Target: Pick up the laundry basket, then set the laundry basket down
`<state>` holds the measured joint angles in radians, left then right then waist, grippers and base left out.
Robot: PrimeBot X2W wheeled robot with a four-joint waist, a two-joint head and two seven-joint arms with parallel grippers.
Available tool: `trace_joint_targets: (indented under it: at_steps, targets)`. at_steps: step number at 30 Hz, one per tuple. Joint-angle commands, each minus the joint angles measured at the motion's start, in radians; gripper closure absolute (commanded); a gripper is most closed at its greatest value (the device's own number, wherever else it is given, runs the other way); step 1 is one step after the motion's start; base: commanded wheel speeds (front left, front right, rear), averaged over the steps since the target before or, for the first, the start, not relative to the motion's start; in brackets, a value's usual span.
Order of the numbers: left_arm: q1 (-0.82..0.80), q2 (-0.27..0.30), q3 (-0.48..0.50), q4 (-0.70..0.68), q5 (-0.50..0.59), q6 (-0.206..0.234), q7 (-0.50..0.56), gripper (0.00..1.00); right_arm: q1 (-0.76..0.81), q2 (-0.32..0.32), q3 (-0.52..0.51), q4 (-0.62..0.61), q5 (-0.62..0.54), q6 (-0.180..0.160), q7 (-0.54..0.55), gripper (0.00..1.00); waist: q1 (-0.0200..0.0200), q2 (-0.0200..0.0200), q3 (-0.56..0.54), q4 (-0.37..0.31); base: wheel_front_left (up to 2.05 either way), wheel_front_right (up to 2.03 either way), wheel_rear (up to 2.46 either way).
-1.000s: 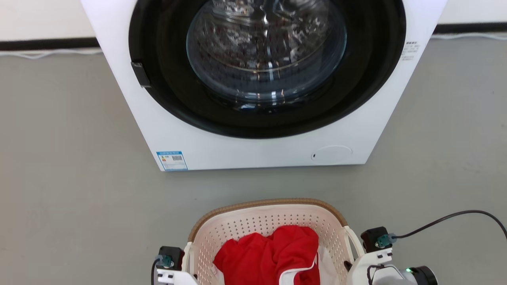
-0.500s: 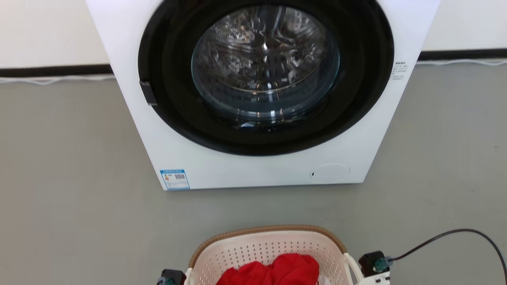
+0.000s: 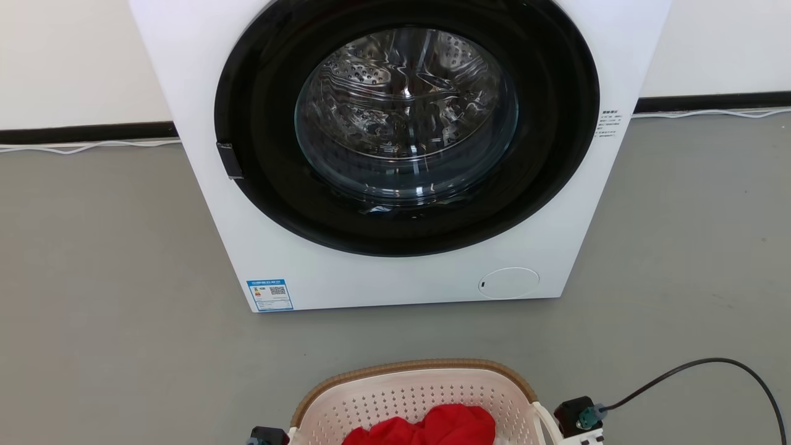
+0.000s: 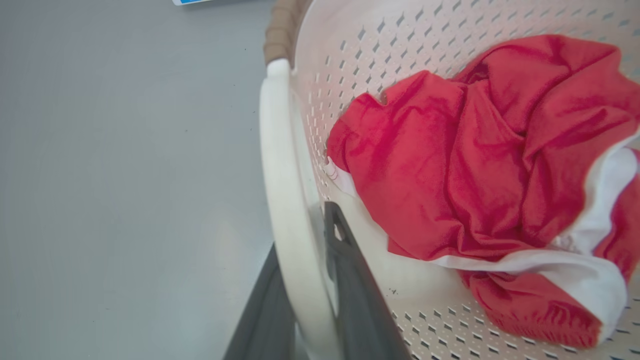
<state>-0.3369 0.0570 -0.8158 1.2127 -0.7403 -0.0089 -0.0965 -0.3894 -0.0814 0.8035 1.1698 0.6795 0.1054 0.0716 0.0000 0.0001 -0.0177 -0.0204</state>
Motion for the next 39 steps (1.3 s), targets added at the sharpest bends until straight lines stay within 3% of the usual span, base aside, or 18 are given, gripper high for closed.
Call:
trace_joint_targets:
  at_steps: [1,39]
  targets:
    - [-0.038,-0.007,0.007,-0.023,0.000,-0.002,-0.017,1.00,0.016,0.031,0.037,-0.031,-0.002,0.025,0.005,1.00,0.0000,-0.0001,-0.002,-0.001,0.00,0.00,0.00]
    - [-0.072,-0.007,-0.086,0.010,-0.093,0.004,-0.039,1.00,-0.018,0.031,0.087,0.000,0.077,0.025,-0.037,1.00,0.0000,-0.0001,0.020,-0.006,0.00,0.00,0.00]
